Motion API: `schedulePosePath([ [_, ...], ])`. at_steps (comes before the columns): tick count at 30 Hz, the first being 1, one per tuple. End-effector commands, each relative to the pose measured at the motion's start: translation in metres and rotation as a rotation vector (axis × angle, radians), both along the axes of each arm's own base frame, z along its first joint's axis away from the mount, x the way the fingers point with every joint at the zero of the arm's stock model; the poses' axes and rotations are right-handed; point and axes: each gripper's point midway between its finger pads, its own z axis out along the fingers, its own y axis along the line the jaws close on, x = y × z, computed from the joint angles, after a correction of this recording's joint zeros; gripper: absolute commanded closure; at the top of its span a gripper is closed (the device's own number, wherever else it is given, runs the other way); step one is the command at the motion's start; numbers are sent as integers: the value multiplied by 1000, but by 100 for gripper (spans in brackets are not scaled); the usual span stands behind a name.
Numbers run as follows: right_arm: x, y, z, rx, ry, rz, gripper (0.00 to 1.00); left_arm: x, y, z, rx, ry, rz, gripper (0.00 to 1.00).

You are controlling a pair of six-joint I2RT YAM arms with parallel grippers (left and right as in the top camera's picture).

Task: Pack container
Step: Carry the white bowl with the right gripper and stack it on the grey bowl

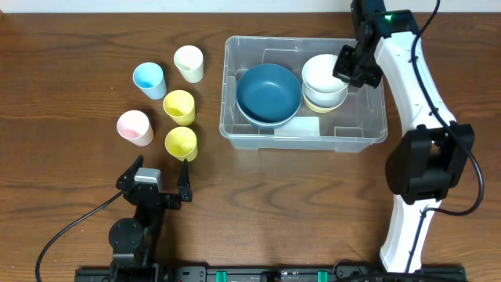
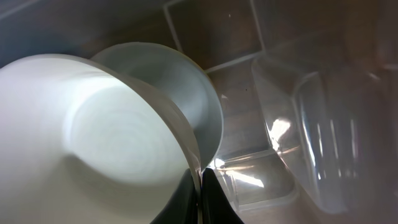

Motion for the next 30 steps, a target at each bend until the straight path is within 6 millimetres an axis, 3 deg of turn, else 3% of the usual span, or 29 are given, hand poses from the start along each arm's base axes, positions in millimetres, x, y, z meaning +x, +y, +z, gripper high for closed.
schedulePosePath([
  [1, 1, 1, -12, -9, 20, -4, 99, -1, -1, -15, 12, 42, -12, 2],
  [10, 9, 1, -17, -9, 0, -7, 98, -1, -1, -15, 12, 42, -12, 2],
  [12, 10, -1, -17, -9, -1, -11, 93, -1, -1, -15, 12, 42, -12, 2],
  [15, 10, -4, -17, -9, 0, -16, 72, -1, -1, -15, 12, 43, -12, 2],
  [17, 10, -4, -17, -10, -1, -13, 51, -1, -1, -15, 12, 43, -12, 2],
  [22, 12, -3, -14, -7, -13, -3, 36, -1, -1, -15, 12, 43, -12, 2],
  [26, 17, -1, 7, -2, -60, 37, 26, -1, -1, -15, 12, 42, -12, 2],
  [30, 20, -1, 58, -2, -152, 79, 13, -1, -1, -15, 12, 42, -12, 2],
])
